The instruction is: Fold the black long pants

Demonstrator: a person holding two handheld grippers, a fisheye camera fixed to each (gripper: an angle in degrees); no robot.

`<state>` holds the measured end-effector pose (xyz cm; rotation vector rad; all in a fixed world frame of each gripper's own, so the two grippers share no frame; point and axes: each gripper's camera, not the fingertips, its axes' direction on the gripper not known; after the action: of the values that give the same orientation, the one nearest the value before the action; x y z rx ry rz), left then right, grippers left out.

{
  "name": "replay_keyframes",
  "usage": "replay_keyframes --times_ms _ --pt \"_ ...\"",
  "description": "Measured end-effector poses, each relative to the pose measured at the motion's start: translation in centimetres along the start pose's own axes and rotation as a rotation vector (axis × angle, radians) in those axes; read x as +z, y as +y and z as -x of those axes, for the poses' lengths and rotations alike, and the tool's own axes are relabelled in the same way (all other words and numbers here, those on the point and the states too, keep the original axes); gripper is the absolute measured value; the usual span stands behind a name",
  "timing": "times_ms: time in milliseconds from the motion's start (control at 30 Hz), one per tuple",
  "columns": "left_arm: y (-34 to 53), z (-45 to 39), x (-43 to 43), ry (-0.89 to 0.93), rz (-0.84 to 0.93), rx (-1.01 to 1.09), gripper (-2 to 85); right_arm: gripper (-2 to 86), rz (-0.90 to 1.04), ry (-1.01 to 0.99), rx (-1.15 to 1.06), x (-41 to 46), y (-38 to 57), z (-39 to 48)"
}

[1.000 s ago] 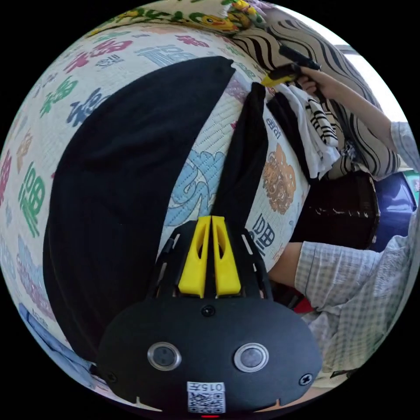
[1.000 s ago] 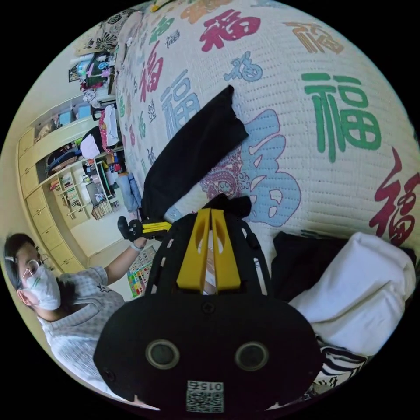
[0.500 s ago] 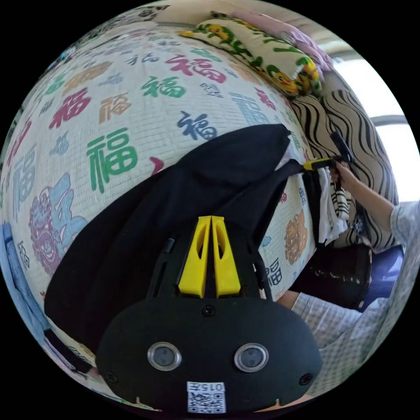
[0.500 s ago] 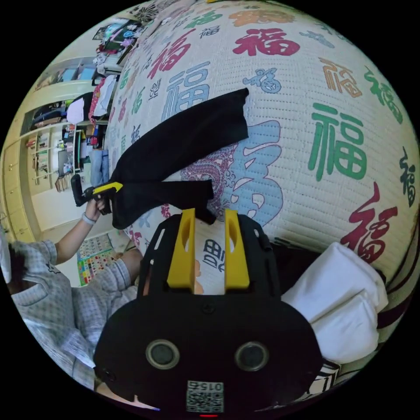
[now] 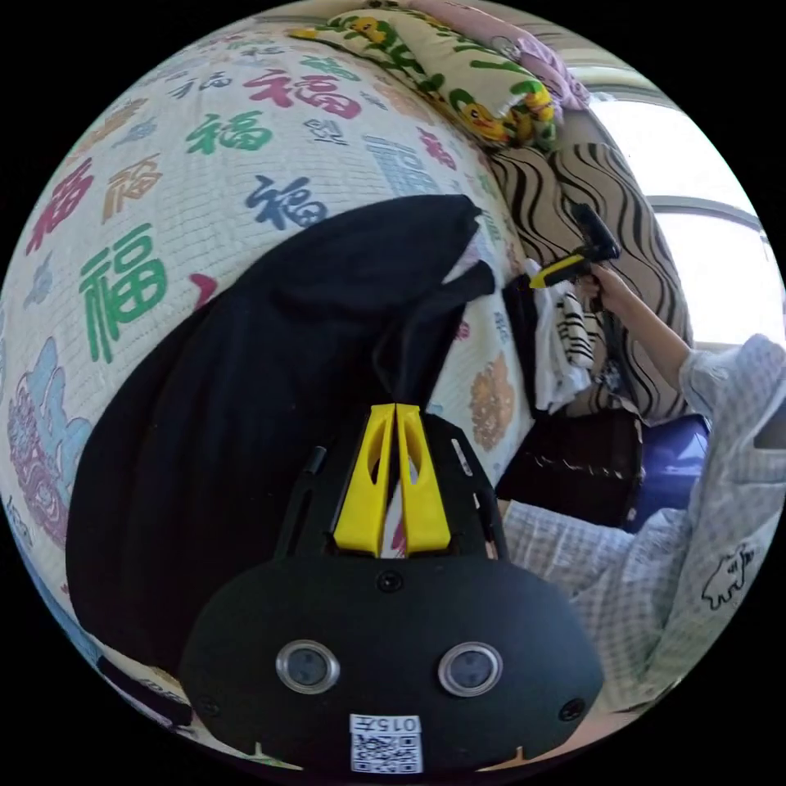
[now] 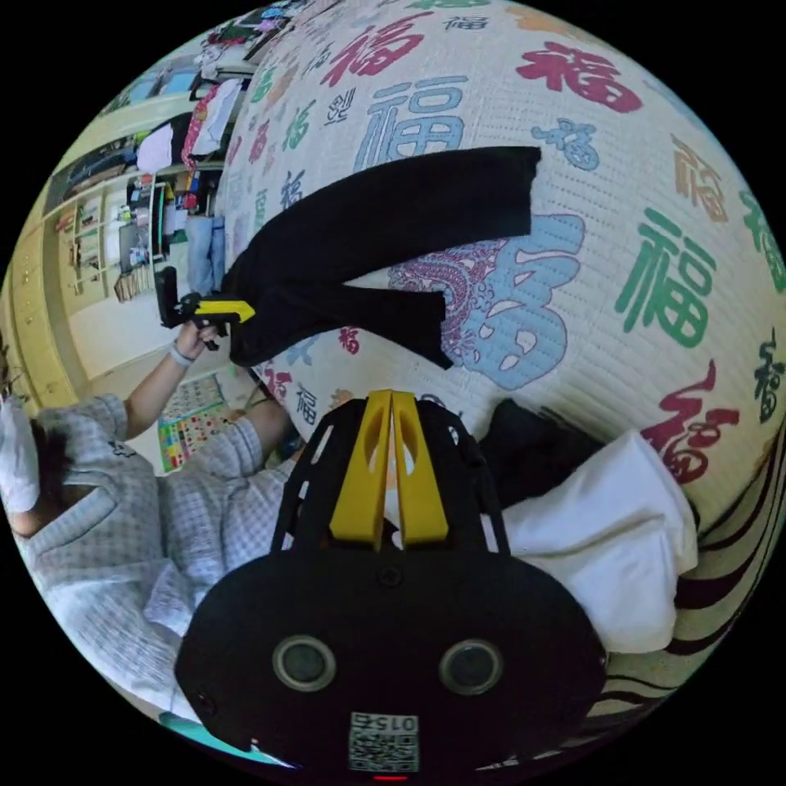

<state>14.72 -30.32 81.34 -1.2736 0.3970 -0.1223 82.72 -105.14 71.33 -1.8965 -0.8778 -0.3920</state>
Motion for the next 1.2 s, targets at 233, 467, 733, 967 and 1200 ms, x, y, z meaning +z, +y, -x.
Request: replay_keyframes --times_ms 233,467,733,967,1200 --pt "-0.4 0.8 0.8 -0.024 0.010 -0.010 -0.8 2.7 -0.123 0.001 -0.111 -2.1 1.5 -0.1" --pt "-0.4 2.8 1.2 -0.019 -0.040 -0.084 -0.8 7.8 -0.111 0.068 -0.103 5.5 -3.6 -0.1" --pt "-0.5 3.9 2.4 -0.018 -0.044 -0.098 -0.7 5.5 -0.244 0.170 0.007 9.3 -4.0 1.0" --pt "-0.8 3.5 2.8 0.051 0.021 -0.054 -0.8 0.7 -0.197 -0.096 0.066 6.6 -2.2 0.3" --pt "-3.0 3.6 5.1 0.057 0.034 -0.044 -0.6 4.0 -0.078 0.004 0.089 3.0 -2.0 1.9"
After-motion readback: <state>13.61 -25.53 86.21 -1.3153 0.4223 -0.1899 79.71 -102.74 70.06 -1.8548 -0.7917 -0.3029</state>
